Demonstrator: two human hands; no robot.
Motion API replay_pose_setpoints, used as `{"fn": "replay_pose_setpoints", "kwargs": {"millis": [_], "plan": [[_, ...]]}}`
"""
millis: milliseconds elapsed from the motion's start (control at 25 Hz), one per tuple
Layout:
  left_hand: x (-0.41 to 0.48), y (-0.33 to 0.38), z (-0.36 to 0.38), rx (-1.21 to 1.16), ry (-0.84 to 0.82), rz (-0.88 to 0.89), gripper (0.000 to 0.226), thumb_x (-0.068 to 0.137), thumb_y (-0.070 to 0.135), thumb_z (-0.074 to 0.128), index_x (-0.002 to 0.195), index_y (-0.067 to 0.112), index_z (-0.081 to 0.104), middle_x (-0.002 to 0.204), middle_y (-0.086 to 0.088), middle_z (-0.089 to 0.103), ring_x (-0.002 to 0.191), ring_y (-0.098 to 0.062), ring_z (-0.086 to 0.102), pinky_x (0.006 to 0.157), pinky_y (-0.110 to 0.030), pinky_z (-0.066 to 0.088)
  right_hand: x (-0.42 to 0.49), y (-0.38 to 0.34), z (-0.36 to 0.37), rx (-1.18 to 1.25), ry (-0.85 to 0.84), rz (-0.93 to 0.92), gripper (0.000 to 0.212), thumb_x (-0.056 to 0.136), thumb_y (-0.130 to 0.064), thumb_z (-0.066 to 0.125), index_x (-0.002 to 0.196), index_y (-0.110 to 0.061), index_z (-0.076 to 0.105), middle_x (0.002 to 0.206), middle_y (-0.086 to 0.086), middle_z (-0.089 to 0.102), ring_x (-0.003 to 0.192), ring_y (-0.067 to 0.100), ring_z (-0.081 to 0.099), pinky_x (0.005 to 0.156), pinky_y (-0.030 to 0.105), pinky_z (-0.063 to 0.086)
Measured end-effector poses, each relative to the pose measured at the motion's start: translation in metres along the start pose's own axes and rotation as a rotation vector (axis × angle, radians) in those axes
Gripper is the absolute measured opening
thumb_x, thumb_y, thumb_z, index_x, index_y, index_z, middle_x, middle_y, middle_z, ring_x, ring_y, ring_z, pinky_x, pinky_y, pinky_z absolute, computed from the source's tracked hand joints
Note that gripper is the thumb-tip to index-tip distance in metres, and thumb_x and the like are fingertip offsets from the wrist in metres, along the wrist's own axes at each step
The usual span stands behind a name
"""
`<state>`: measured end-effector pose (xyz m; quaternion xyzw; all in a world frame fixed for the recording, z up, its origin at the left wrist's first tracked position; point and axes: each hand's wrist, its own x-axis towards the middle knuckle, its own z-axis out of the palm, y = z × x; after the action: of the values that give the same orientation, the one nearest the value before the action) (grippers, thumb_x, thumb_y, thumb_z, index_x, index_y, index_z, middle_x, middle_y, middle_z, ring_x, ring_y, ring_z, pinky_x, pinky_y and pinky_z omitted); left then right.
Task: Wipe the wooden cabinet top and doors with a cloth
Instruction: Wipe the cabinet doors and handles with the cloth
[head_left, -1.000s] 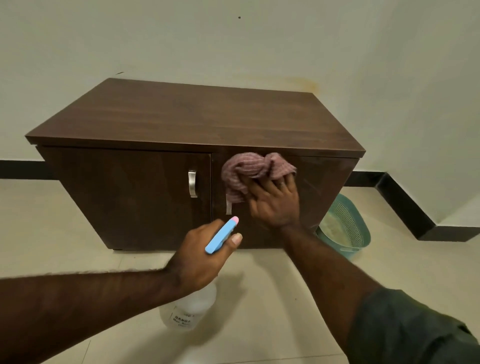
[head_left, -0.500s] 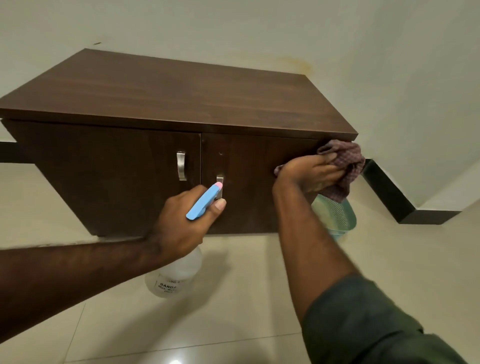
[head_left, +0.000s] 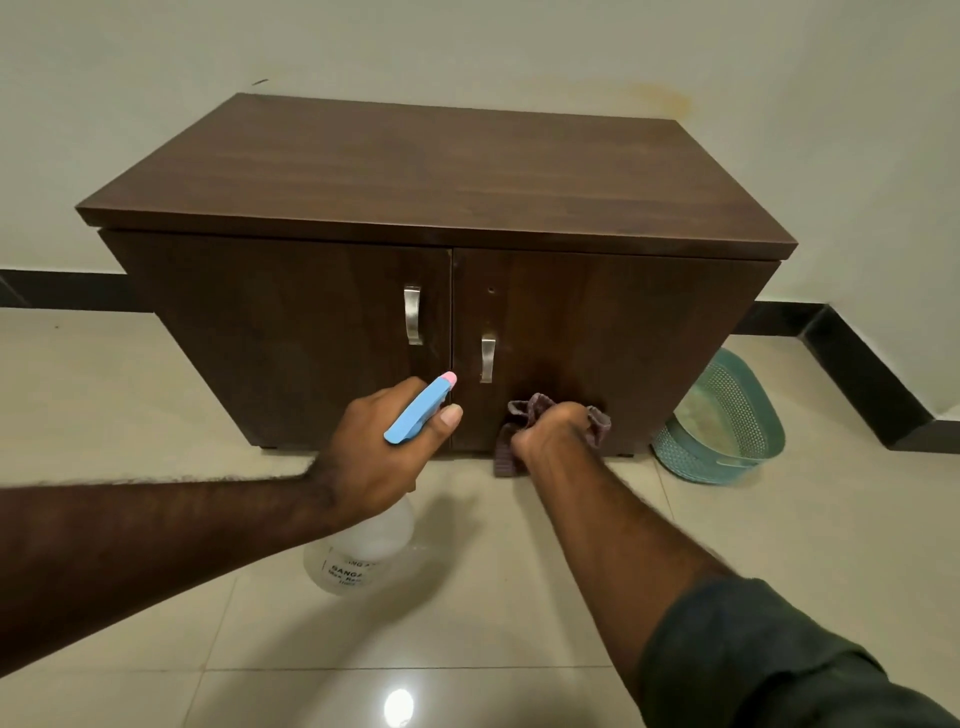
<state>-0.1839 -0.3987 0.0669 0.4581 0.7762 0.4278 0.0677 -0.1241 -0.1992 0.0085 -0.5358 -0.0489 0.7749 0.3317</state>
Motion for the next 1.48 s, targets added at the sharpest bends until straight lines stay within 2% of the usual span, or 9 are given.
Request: {"fn": "replay_pose_setpoints", "kwargs": {"millis": [120, 280, 400, 560, 680, 840, 1080, 1280, 1480], "plan": [[-0.006, -0.016, -0.004, 0.043, -0.002, -0.042, 0.037, 0.091, 0.065, 0.047, 0.085, 0.029, 0.054, 0.06, 0.0, 0.058, 0.048, -0.017, 0.062, 0.047, -0.037, 0.054, 0.0, 0.028, 0.011, -0.008, -0.152, 0.241, 0.062, 0.1, -0.032, 0.019, 0.136, 0.002, 0.056, 0.145, 0.025, 0.052, 0.137, 0.045, 0.047, 0.117, 0.063, 0.027], [-0.013, -0.03, -0.008, 0.057, 0.001, -0.06, 0.047, 0.088, 0.072, 0.045, 0.094, 0.027, 0.057, 0.066, 0.001, 0.06, 0.047, -0.016, 0.063, 0.046, -0.04, 0.054, -0.012, 0.046, 0.017, -0.061, -0.221, 0.289, 0.067, 0.103, -0.041, 0.014, 0.149, -0.004, 0.044, 0.154, 0.026, 0.043, 0.141, 0.046, 0.041, 0.118, 0.067, 0.024], [-0.011, -0.029, -0.008, 0.064, 0.002, -0.08, 0.046, 0.089, 0.07, 0.046, 0.093, 0.025, 0.056, 0.062, 0.001, 0.059, 0.048, -0.018, 0.063, 0.048, -0.041, 0.056, -0.016, 0.059, 0.008, 0.017, -0.343, 0.329, 0.067, 0.106, -0.045, 0.02, 0.156, -0.003, 0.032, 0.157, 0.025, 0.039, 0.144, 0.041, 0.04, 0.112, 0.052, 0.038], [-0.007, -0.021, -0.013, 0.001, 0.036, -0.072, 0.026, 0.093, 0.057, 0.052, 0.094, 0.032, 0.056, 0.067, 0.002, 0.063, 0.048, -0.016, 0.064, 0.047, -0.036, 0.057, -0.042, 0.078, 0.018, -0.168, -0.497, 0.192, 0.07, 0.105, -0.052, 0.022, 0.134, 0.0, 0.059, 0.106, 0.017, 0.076, 0.105, 0.03, 0.069, 0.096, 0.037, 0.053], [-0.008, -0.016, -0.02, -0.086, 0.071, -0.065, 0.027, 0.092, 0.06, 0.052, 0.112, 0.044, 0.057, 0.074, 0.006, 0.067, 0.05, -0.016, 0.067, 0.045, -0.029, 0.057, -0.071, 0.082, 0.033, -0.173, -0.546, 0.081, 0.058, 0.101, -0.051, 0.036, 0.115, -0.007, 0.07, 0.108, 0.017, 0.075, 0.098, 0.031, 0.072, 0.088, 0.041, 0.059], [-0.013, -0.018, -0.016, -0.058, 0.052, -0.08, 0.038, 0.091, 0.062, 0.051, 0.097, 0.027, 0.062, 0.071, 0.006, 0.065, 0.055, -0.019, 0.065, 0.05, -0.035, 0.058, -0.083, 0.084, 0.032, -0.354, -0.291, -0.3, 0.037, 0.091, -0.045, 0.058, 0.085, -0.015, 0.077, 0.08, 0.003, 0.079, 0.071, 0.02, 0.078, 0.068, 0.036, 0.065], [-0.01, -0.019, -0.011, -0.066, 0.019, -0.08, 0.032, 0.089, 0.066, 0.05, 0.09, 0.035, 0.055, 0.068, 0.0, 0.062, 0.046, -0.02, 0.064, 0.047, -0.041, 0.058, -0.068, 0.076, -0.019, -0.367, 0.04, -0.493, 0.04, 0.093, -0.047, 0.051, 0.084, -0.015, 0.074, 0.061, -0.004, 0.072, 0.053, 0.013, 0.07, 0.04, 0.016, 0.048], [-0.004, -0.015, -0.011, -0.051, 0.038, -0.074, 0.028, 0.094, 0.055, 0.053, 0.089, 0.027, 0.056, 0.064, -0.001, 0.061, 0.047, -0.02, 0.062, 0.05, -0.043, 0.057, -0.074, 0.05, 0.0, -0.794, -0.103, -1.424, 0.03, 0.083, -0.038, 0.07, 0.105, -0.023, 0.057, 0.116, 0.001, 0.051, 0.105, 0.019, 0.054, 0.081, 0.025, 0.051], [-0.005, -0.014, -0.005, -0.044, 0.021, -0.06, 0.029, 0.094, 0.053, 0.053, 0.088, 0.025, 0.057, 0.063, 0.0, 0.06, 0.052, -0.018, 0.064, 0.047, -0.036, 0.057, -0.064, 0.065, 0.028, -0.715, -0.014, -1.077, 0.025, 0.074, -0.022, 0.082, 0.094, -0.02, 0.066, 0.112, 0.006, 0.061, 0.097, 0.026, 0.064, 0.084, 0.039, 0.058]]}}
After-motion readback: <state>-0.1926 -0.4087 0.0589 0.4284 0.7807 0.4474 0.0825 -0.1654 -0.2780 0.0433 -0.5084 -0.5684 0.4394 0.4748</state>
